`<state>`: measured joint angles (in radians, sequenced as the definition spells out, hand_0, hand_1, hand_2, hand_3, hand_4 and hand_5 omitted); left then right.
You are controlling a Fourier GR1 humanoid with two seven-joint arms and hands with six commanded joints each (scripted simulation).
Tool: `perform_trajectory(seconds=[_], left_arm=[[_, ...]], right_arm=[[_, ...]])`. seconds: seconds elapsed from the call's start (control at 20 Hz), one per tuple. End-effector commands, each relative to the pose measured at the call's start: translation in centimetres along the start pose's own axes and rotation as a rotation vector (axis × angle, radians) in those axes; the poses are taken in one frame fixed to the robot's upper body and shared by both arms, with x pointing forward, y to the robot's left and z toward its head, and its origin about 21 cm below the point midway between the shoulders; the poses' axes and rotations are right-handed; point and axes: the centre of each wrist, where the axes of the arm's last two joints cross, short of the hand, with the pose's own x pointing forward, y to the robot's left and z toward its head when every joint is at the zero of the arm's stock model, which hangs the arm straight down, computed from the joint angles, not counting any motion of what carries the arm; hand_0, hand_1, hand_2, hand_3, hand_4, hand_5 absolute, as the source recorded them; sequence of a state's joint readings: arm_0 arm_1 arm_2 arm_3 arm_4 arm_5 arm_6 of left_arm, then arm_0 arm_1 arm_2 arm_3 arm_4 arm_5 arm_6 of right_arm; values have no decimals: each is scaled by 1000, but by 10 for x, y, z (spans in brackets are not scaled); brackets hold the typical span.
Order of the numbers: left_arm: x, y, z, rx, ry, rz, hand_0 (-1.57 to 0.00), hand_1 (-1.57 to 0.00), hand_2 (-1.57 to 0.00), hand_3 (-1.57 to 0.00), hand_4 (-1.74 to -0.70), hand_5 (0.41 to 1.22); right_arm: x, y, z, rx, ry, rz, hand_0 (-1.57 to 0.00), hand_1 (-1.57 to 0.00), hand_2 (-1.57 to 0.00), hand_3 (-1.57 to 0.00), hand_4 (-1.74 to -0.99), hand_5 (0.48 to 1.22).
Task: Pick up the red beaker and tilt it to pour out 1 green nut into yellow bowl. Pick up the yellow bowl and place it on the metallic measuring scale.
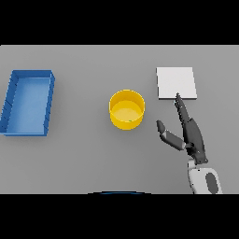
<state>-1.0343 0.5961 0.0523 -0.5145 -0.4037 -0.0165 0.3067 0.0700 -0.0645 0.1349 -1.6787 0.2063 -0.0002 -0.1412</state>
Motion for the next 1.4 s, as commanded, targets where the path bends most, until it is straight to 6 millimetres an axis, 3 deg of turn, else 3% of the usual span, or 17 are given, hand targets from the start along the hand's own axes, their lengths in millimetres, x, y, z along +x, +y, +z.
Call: perform_trajectory(seconds=[0.0, 0.2, 0.3, 0.5, 0.6, 0.65, 0.75, 0.9, 1.1, 1.35], left_arm=[[-15, -13, 4, -5, 11, 20, -1571, -1571, -1571, -1569, -1741, 1221], [-56, -46, 27, -17, 53, 98, -1571, -1571, -1571, -1570, -1741, 1221], [-66, -51, 38, -15, 70, 129, -1571, -1571, -1571, -1571, -1741, 1151], [-79, -60, 54, -23, 133, 158, -1571, -1571, -1571, -1571, -1741, 925], [-74, -58, 60, -42, 150, 158, -1571, -1571, -1526, -1525, -1521, 818], [-73, -54, 64, -87, 103, 138, -1469, -1344, -1276, -1318, -1369, 774], [-80, -44, 70, -172, 71, 161, -940, -860, -817, -843, -1126, 705], [-82, -44, 73, -255, 81, 106, -481, -440, -418, -431, -915, 651], [-85, -49, 69, -249, 122, -3, -196, -179, -170, -176, -813, 627], [-79, -54, 69, -212, 34, 26, -64, -58, -55, -57, -778, 633]], right_arm=[[2, 0, -3, 3, 1, -3, 1, 1, 1, 1, -1131, 669], [-2, 1, 3, 2, -8, 27, 1, 1, 1, 1, -1166, 676], [-1, -1, 3, 4, -14, 23, 1, 1, 1, 1, -1174, 676], [-2, -1, 2, -6, 3, 17, 1, 1, 1, 1, -1157, 671], [-4, -1, 2, 0, 6, 2, 1, 1, 1, 1, -1155, 670], [-4, -1, 1, 1, 3, 2, 1, 1, 1, 1, -1153, 670], [-2, -2, 3, -3, -1, 5, 1, 1, 1, 1, -1149, 670], [-2, -4, 0, -5, 4, 4, 1, 1, 1, 1, -1155, 670], [2, -2, 0, -6, -6, 36, 1, 1, 1, 1, -1157, 665], [4, 4, -1, -12, 45, 110, 1, 1, 1, 1, -1131, 631]])
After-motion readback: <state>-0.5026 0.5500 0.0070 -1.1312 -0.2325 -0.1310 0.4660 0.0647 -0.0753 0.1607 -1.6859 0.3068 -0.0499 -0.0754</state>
